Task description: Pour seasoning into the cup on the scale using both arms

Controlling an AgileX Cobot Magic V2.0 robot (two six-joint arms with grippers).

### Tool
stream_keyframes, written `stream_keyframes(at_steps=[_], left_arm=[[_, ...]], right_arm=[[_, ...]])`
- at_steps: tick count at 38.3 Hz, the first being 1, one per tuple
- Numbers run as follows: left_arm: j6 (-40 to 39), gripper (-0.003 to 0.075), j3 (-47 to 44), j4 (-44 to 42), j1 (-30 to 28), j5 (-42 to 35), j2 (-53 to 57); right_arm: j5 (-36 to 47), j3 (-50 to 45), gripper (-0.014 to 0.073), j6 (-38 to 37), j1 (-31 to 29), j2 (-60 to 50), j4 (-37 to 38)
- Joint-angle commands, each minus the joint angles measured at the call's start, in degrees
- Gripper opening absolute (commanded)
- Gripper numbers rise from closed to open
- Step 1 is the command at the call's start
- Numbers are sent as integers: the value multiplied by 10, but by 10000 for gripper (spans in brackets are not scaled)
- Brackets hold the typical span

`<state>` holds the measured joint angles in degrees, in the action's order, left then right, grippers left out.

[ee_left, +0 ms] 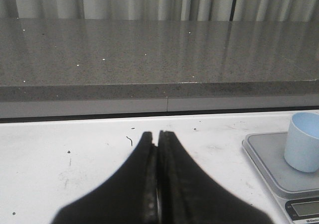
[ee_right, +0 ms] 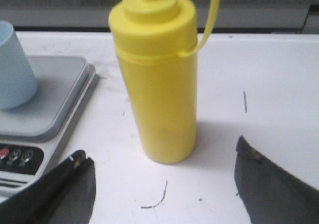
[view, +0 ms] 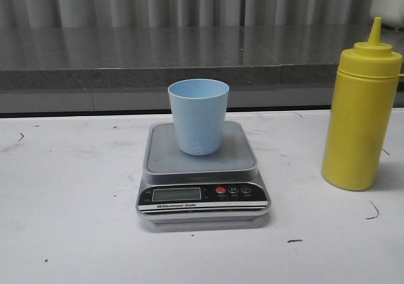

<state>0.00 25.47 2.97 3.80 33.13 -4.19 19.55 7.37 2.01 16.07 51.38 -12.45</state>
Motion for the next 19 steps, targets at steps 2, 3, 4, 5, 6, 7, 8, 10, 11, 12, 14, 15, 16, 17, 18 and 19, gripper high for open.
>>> stream_keyframes(at_steps=[2,3,4,5,6,7,8,10,11,12,14,15,16,17,18,19], left_arm=[[-4,-20,14,5,-1,-50,-7],[-4,-20,14,5,-1,-50,-7],[-4,-20,14,5,-1,-50,-7],[-4,-20,14,5,-1,-50,-7],[-4,-20,14,5,-1,-50,-7],[-4,-20,14,5,-1,-50,-7],[-4,-20,14,5,-1,-50,-7],[-4,-20,14,5,-1,-50,-7],[-4,-20,14,5,-1,-50,-7],[-4,-20,14,5,-1,-50,-7],[-4,-20,14,5,-1,-50,-7],[-4,-20,14,5,-1,-50,-7],[-4,-20,14,5,-1,-50,-7],[-4,-20,14,5,-1,-50,-7],[-4,-20,14,5,-1,-50,-7],[-4,-20,14,5,-1,-50,-7]], right_arm=[[140,-6,591,-1,23,60,-2],[155,-7,591,-1,26,78,-2],[176,-7,591,-1,29,97,-1],[195,-7,591,-1,31,109,-1],[211,-7,591,-1,31,124,-1],[232,-7,591,-1,31,135,-1],[253,-7,591,-3,31,151,-1],[287,-7,591,-9,31,179,-1],[301,-7,591,-15,31,195,-1],[315,-7,591,-20,31,203,-1],[354,-7,591,-39,31,238,-1],[375,-7,591,-48,31,260,-1],[402,-7,591,-59,31,283,-1],[431,-7,591,-66,31,301,2],[463,-7,591,-75,31,324,6],[493,-7,591,-83,31,346,12]])
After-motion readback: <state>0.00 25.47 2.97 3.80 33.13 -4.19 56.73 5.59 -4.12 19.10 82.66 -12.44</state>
